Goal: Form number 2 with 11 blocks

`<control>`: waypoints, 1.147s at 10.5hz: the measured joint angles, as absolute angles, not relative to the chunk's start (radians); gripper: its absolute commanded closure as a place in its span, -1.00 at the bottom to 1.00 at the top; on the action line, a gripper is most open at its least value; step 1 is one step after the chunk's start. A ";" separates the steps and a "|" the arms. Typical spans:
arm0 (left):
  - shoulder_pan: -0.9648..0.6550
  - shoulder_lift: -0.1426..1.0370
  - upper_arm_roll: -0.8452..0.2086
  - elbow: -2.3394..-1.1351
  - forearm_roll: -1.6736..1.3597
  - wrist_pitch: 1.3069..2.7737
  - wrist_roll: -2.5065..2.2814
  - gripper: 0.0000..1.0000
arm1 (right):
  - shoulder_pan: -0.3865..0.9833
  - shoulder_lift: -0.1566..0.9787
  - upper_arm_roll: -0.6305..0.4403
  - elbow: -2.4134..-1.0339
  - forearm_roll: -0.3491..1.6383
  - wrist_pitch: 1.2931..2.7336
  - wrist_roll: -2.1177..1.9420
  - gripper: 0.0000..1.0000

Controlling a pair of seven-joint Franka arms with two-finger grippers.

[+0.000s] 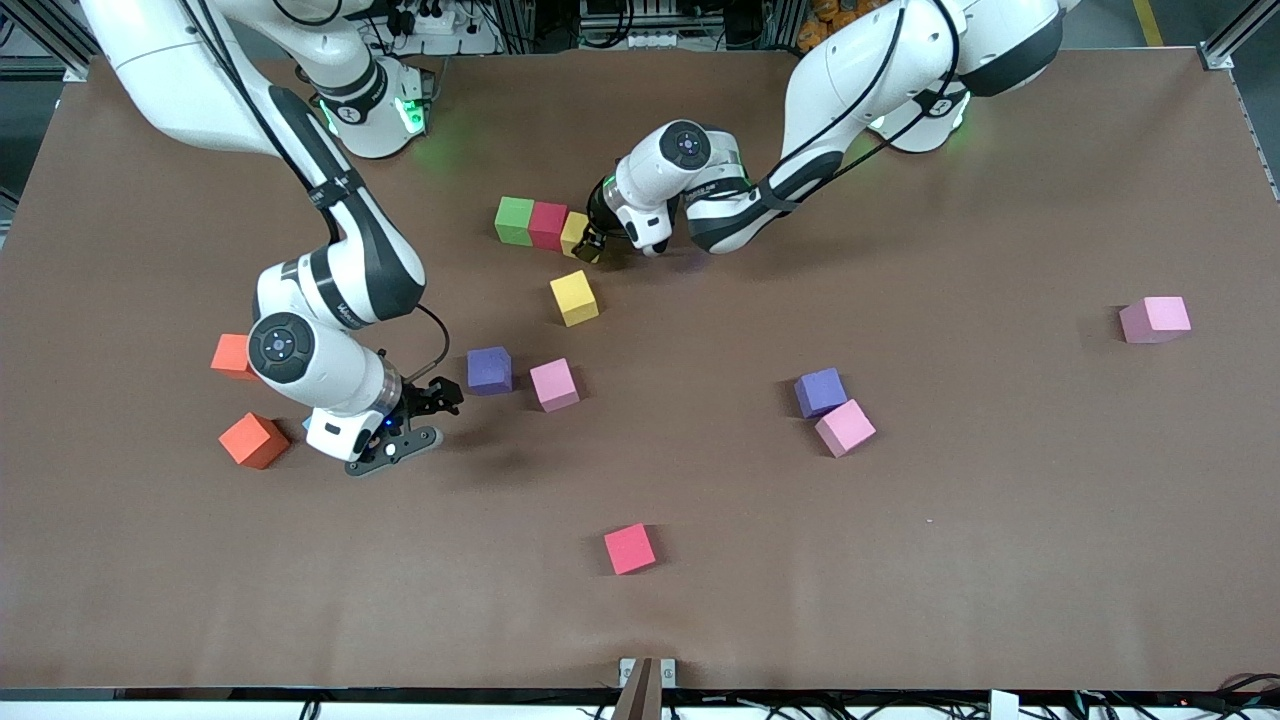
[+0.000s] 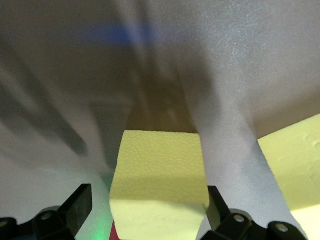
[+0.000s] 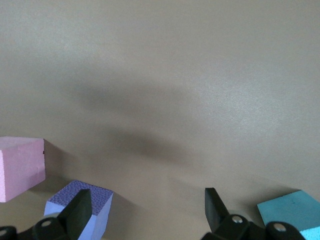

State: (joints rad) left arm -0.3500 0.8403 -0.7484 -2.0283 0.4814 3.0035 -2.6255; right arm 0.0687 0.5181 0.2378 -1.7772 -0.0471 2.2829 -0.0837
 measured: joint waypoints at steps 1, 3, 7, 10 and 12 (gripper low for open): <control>-0.354 0.840 -0.748 -2.029 0.481 3.003 -2.649 -1.00 | 0.069 0.518 0.238 -1.777 -0.047 2.283 -0.084 -1.00; -0.358 0.840 -0.748 -2.029 0.481 3.003 -2.691 -1.00 | 0.069 0.518 0.238 -1.777 -0.047 2.283 -0.084 -1.00; -0.358 0.840 -0.747 -2.029 0.481 3.003 -2.723 -1.00 | 0.073 0.518 0.238 -1.777 -0.047 2.283 -0.084 -1.00; -0.358 0.840 -0.746 -2.028 0.481 3.004 -2.734 -1.00 | 0.073 0.518 0.238 -1.777 -0.047 2.283 -0.084 -1.00; -0.358 0.840 -0.746 -2.028 0.481 3.004 -2.744 -1.00 | 0.076 0.518 0.238 -1.776 -0.047 2.284 -0.084 -1.00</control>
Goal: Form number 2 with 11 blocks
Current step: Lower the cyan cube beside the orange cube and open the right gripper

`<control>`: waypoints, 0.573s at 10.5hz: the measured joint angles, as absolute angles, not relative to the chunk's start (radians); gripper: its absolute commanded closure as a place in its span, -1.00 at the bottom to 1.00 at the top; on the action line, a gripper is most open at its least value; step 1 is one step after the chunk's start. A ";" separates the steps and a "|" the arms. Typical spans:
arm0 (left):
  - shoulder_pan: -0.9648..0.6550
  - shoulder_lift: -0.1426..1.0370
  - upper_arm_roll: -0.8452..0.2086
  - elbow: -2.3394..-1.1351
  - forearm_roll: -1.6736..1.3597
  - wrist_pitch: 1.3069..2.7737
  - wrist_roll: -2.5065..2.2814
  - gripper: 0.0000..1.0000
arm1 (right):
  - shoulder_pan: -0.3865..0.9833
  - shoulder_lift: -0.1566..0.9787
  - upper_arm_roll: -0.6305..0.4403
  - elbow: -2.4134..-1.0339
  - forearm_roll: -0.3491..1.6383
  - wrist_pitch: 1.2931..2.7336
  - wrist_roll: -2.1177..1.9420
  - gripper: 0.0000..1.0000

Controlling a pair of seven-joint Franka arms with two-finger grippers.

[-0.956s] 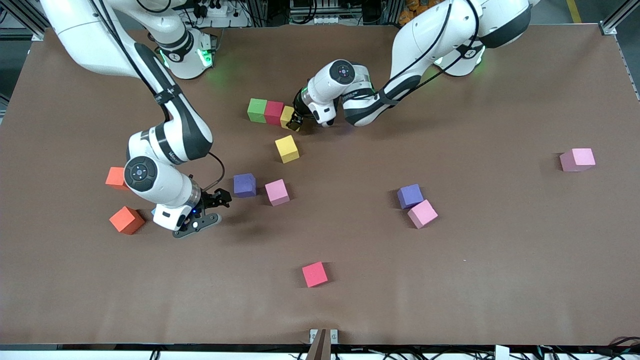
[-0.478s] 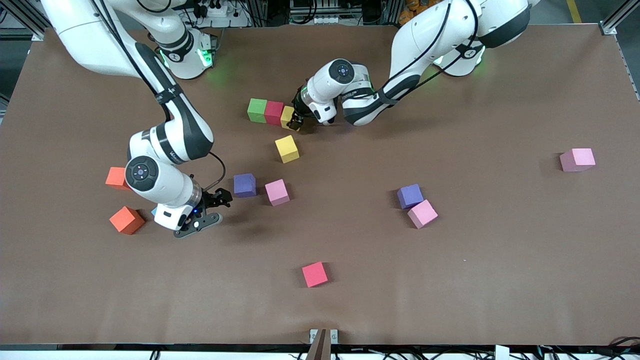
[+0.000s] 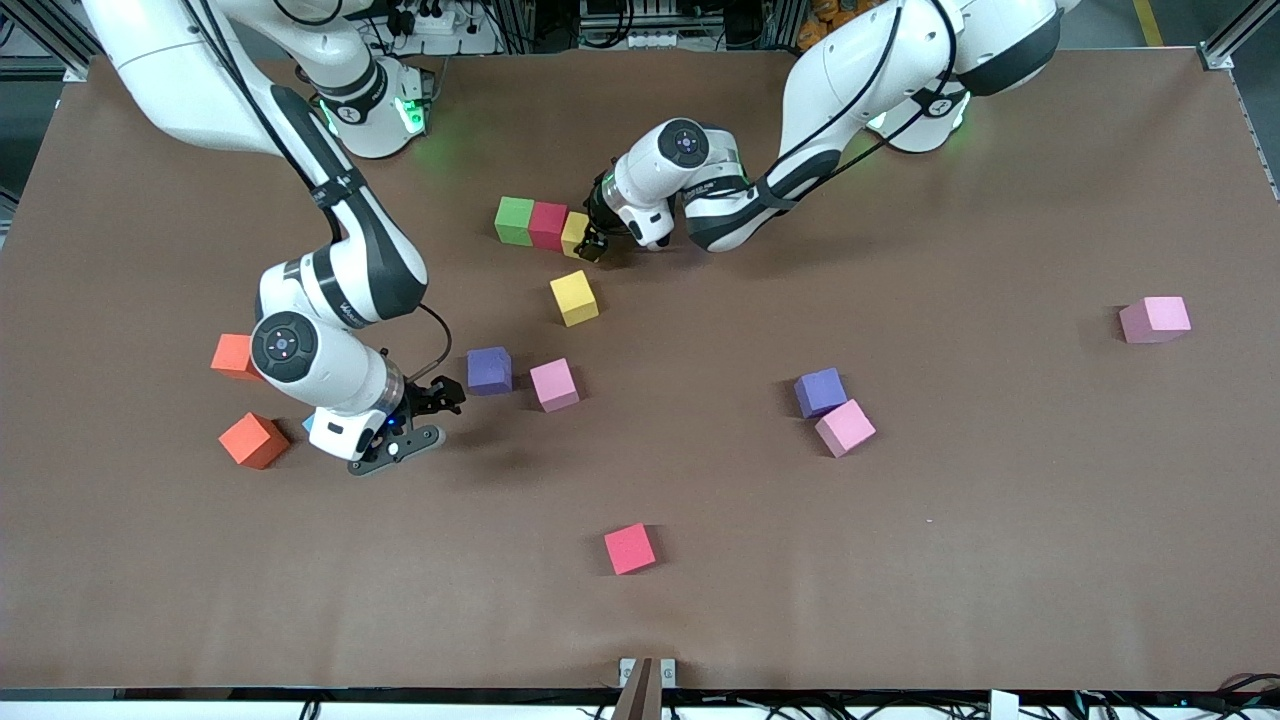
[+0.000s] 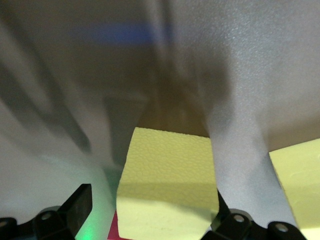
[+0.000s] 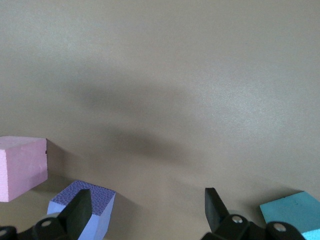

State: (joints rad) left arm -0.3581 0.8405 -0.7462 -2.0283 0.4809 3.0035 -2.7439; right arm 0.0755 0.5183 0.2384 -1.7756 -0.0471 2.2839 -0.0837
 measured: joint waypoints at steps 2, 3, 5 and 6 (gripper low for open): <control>-0.358 0.840 -0.746 -2.028 0.480 3.004 -2.747 -1.00 | 0.094 0.518 0.239 -1.762 -0.047 2.283 -0.084 -1.00; -0.358 0.840 -0.746 -2.028 0.480 3.004 -2.749 -1.00 | 0.108 0.518 0.240 -1.758 -0.047 2.282 -0.085 -1.00; -0.357 0.840 -0.746 -2.028 0.479 3.004 -2.755 -1.00 | 0.147 0.518 0.241 -1.758 -0.047 2.278 -0.085 -1.00; -0.357 0.840 -0.746 -2.028 0.479 3.004 -2.755 -1.00 | 0.168 0.514 0.241 -1.757 -0.047 2.259 -0.085 -1.00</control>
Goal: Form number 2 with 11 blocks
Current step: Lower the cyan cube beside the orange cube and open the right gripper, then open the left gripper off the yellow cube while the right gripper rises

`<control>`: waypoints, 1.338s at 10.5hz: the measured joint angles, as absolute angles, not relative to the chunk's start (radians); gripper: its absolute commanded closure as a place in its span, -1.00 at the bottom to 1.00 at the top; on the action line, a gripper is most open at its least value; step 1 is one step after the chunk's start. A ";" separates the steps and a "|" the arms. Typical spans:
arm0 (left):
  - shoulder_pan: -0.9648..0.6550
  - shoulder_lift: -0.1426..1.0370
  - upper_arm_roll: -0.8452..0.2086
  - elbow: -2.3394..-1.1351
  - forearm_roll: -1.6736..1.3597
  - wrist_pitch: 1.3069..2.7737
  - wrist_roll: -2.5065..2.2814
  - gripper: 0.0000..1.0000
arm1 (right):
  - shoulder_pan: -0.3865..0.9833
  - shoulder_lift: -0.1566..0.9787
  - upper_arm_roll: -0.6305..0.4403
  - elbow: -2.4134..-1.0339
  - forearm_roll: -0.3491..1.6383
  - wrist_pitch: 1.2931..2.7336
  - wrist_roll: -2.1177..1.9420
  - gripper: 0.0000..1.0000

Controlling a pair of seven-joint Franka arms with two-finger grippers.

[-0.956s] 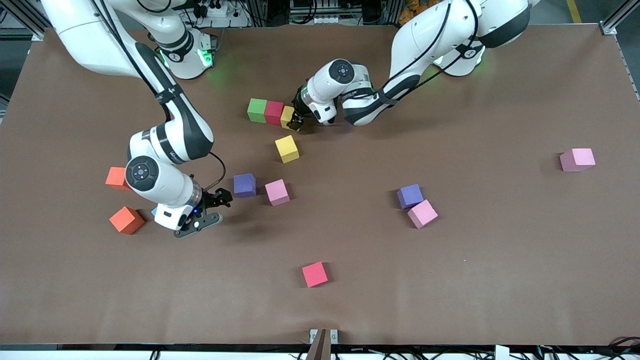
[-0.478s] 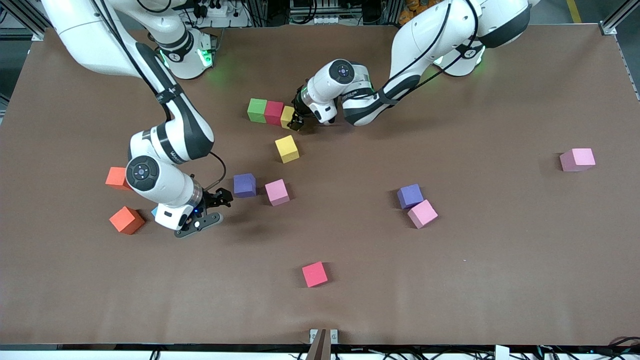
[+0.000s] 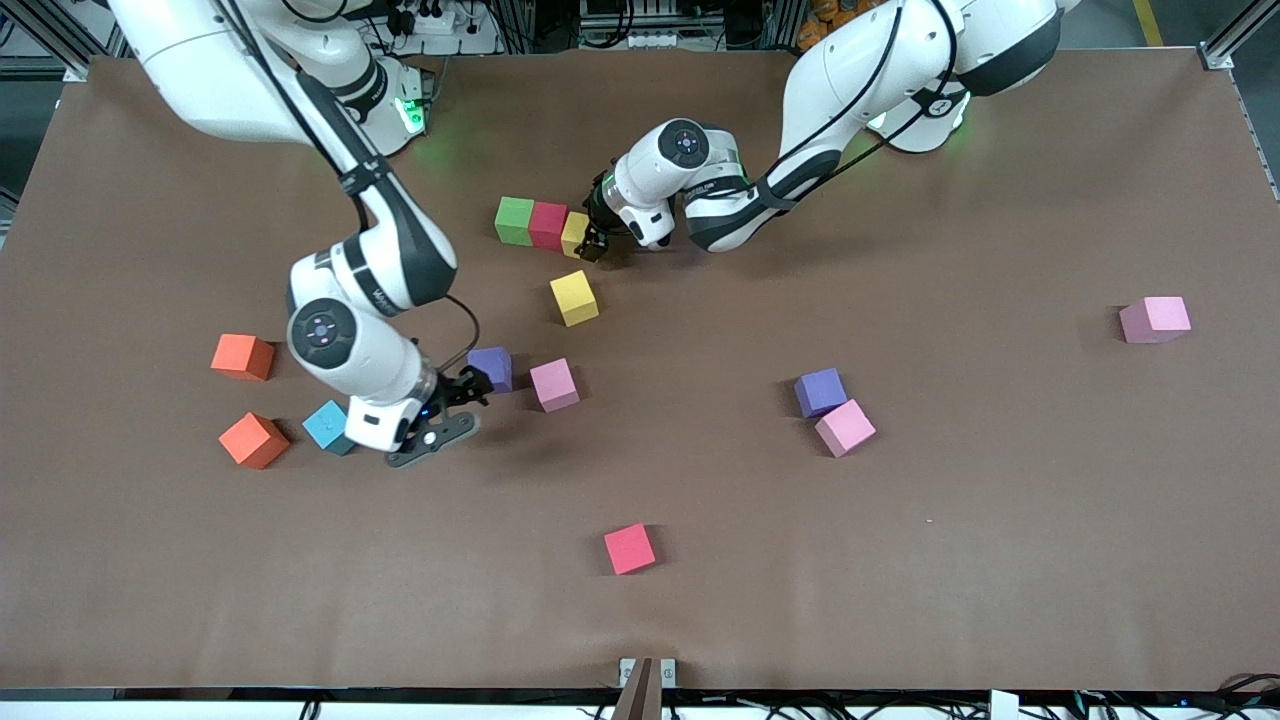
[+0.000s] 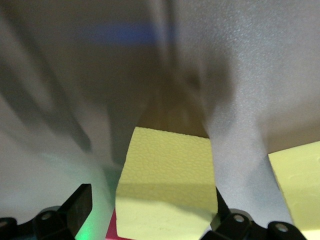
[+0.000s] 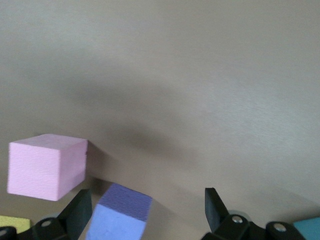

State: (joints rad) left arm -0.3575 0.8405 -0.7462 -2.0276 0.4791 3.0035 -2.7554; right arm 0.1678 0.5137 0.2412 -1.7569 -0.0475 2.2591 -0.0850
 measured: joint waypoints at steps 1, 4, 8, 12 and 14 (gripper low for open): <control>-0.358 0.840 -0.746 -2.028 0.479 3.004 -2.757 -1.00 | 0.181 0.500 0.241 -1.754 -0.048 2.212 -0.085 -1.00; -0.358 0.840 -0.748 -2.027 0.479 3.004 -2.759 -1.00 | 0.195 0.425 0.242 -1.752 -0.048 2.086 -0.085 -1.00; -0.354 0.836 -0.751 -2.021 0.479 3.004 -2.759 -1.00 | 0.221 0.373 0.243 -1.809 -0.047 2.071 -0.085 -1.00; -0.341 0.809 -0.754 -2.016 0.479 3.004 -2.759 -1.00 | 0.223 0.369 0.242 -1.818 -0.047 2.073 -0.085 -1.00; -0.322 0.792 -0.768 -2.015 0.479 3.002 -2.759 -1.00 | 0.223 0.369 0.242 -1.818 -0.047 2.073 -0.085 -1.00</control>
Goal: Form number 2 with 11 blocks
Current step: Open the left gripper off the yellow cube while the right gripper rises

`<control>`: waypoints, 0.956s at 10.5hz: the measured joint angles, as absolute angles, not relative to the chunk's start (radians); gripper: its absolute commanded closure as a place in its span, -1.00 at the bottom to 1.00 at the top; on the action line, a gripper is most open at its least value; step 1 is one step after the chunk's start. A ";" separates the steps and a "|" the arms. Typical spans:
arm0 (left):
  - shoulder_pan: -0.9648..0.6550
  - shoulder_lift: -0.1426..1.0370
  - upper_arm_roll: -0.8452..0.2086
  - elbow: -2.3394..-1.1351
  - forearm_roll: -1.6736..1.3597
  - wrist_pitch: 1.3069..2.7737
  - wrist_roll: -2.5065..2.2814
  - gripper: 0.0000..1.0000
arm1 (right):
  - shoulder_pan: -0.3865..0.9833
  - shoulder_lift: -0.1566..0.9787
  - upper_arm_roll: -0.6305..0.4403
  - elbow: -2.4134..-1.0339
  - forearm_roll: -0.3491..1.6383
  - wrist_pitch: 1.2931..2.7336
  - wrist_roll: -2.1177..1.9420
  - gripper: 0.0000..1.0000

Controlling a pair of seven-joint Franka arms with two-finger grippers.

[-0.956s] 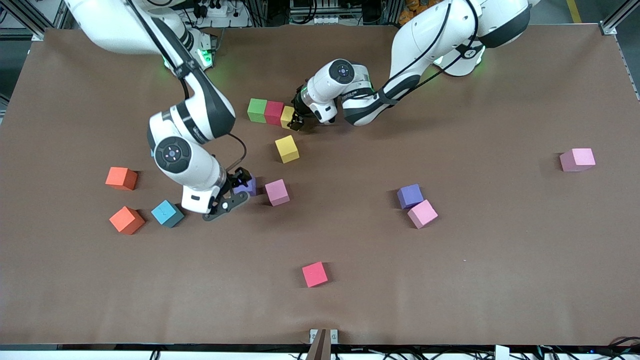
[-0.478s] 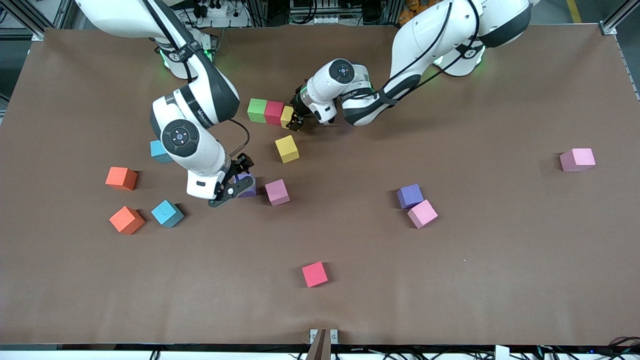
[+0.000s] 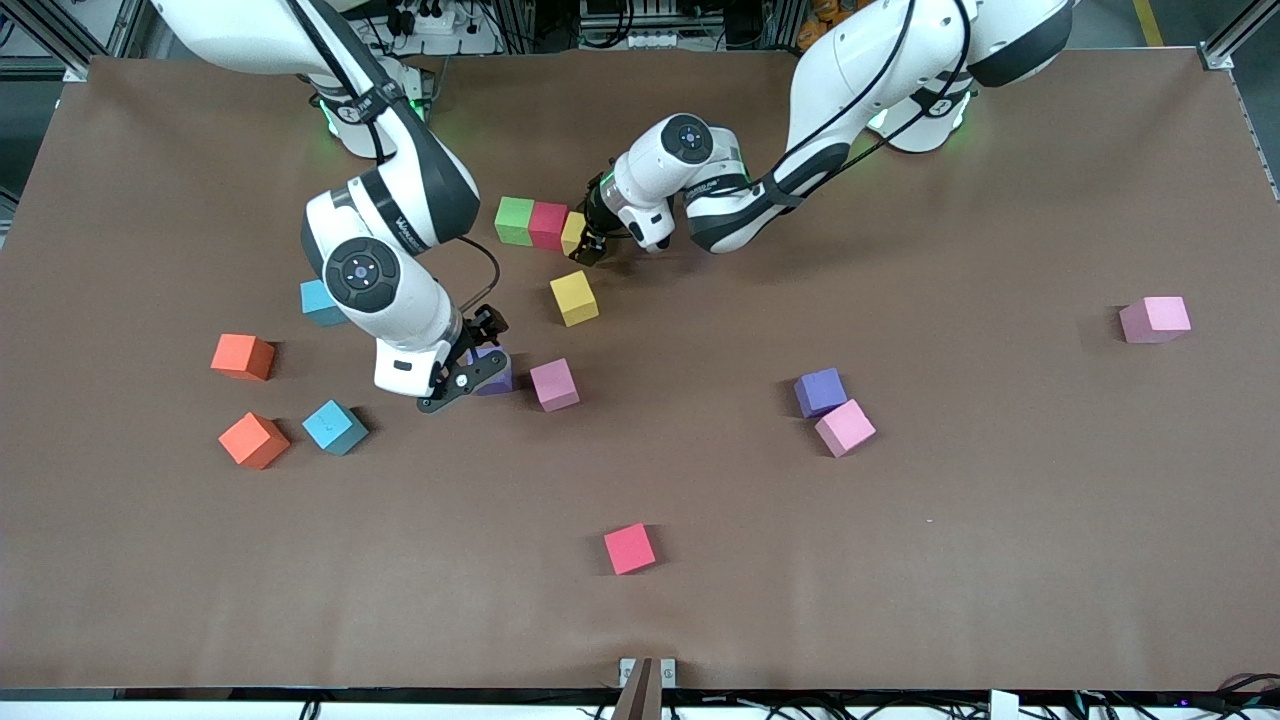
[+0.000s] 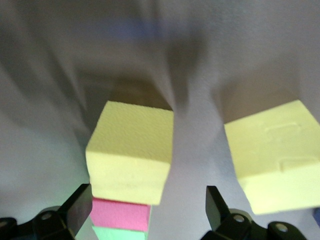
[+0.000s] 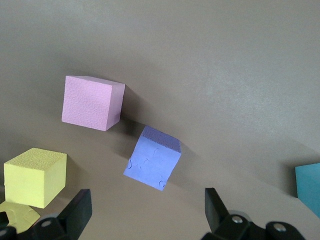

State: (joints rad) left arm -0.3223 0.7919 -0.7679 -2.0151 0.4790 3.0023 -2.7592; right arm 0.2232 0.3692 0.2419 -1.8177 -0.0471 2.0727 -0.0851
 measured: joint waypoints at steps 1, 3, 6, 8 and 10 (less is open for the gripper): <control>-0.310 0.782 -0.782 -2.015 0.479 2.997 -2.759 -1.00 | 0.223 0.369 0.242 -1.818 -0.047 2.073 -0.085 -1.00; -0.268 0.751 -0.831 -2.011 0.479 2.960 -2.759 -1.00 | 0.223 0.369 0.242 -1.818 -0.047 2.073 -0.085 -1.00; -0.164 0.672 -0.934 -2.007 0.479 2.887 -2.753 -1.00 | 0.223 0.369 0.241 -1.818 -0.047 2.073 -0.085 -1.00; -0.096 0.622 -0.965 -2.007 0.480 2.866 -2.736 -1.00 | 0.223 0.368 0.241 -1.818 -0.047 2.074 -0.085 -1.00; -0.053 0.588 -0.967 -2.013 0.484 2.847 -2.696 -1.00 | 0.224 0.363 0.242 -1.815 -0.047 2.078 -0.085 -1.00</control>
